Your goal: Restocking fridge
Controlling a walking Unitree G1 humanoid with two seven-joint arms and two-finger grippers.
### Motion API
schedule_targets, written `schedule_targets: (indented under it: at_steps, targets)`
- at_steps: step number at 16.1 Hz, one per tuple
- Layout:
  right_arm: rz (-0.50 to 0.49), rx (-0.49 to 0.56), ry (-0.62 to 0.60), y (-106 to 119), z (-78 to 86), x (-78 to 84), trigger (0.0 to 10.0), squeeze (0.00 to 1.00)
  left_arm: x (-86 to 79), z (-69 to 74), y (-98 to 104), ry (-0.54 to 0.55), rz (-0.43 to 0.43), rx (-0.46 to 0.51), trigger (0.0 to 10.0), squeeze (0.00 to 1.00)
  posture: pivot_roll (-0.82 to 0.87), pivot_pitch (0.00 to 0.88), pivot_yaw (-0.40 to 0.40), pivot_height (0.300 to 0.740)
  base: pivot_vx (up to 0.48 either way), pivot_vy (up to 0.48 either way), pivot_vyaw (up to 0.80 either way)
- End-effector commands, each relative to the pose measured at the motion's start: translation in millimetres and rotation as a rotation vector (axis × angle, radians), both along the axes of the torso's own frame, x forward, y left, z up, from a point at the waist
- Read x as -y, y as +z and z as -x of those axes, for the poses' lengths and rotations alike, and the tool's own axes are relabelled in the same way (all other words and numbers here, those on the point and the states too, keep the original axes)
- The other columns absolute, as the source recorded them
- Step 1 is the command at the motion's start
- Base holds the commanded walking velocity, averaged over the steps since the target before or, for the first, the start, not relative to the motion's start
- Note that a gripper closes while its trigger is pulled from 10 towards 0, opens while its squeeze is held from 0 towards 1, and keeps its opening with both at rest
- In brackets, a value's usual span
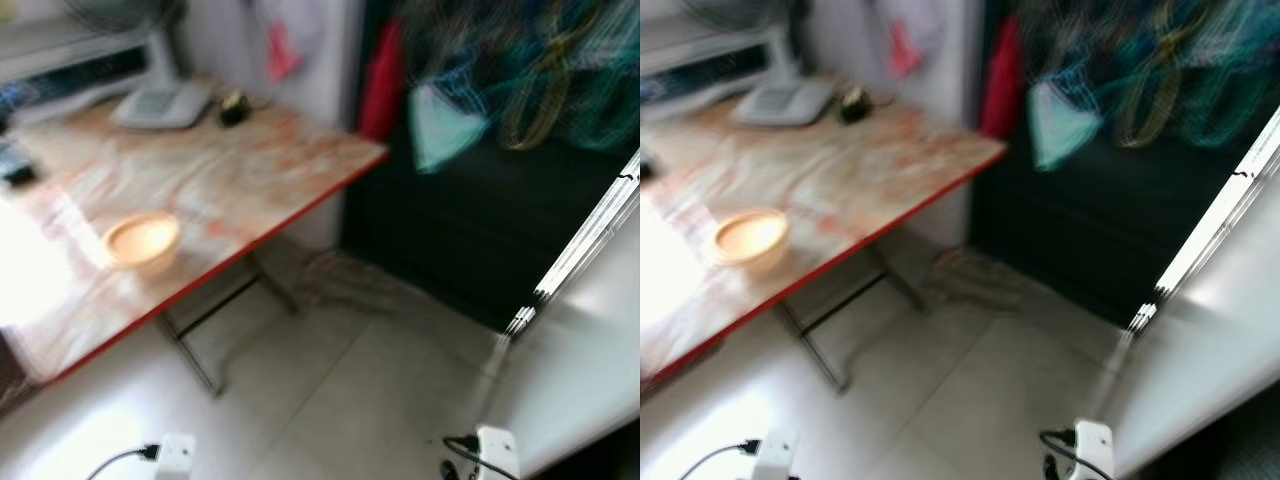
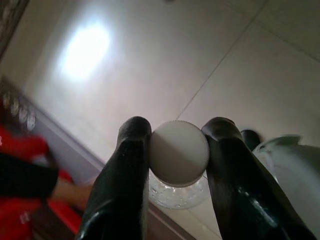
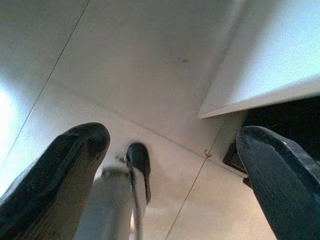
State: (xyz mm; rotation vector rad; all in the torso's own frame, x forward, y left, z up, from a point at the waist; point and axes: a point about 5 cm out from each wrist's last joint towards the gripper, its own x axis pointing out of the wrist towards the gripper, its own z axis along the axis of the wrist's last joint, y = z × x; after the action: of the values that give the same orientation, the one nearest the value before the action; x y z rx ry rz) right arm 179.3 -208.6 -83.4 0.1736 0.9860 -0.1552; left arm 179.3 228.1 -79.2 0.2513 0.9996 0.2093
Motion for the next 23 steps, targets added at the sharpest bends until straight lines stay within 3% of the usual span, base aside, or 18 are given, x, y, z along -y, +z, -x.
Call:
schedule_targets:
  at_steps: [1, 23]
  targets:
    - [-0.01, -0.005, 0.015, -0.6, -1.3, -6.5, 10.0, 0.0, -6.1, 4.2, -0.8, 0.001, -0.018, -0.027, 10.0, 0.0, 0.09, 0.0, -0.016, 0.74, 0.0, 0.0, -0.8]
    - [-0.011, -0.022, 0.034, 0.5, -3.9, -5.6, 10.0, 0.0, -3.0, 1.3, -0.2, 0.01, -0.01, -0.022, 10.0, 0.0, 0.09, 0.028, -0.027, 0.74, 0.0, 0.0, -0.8]
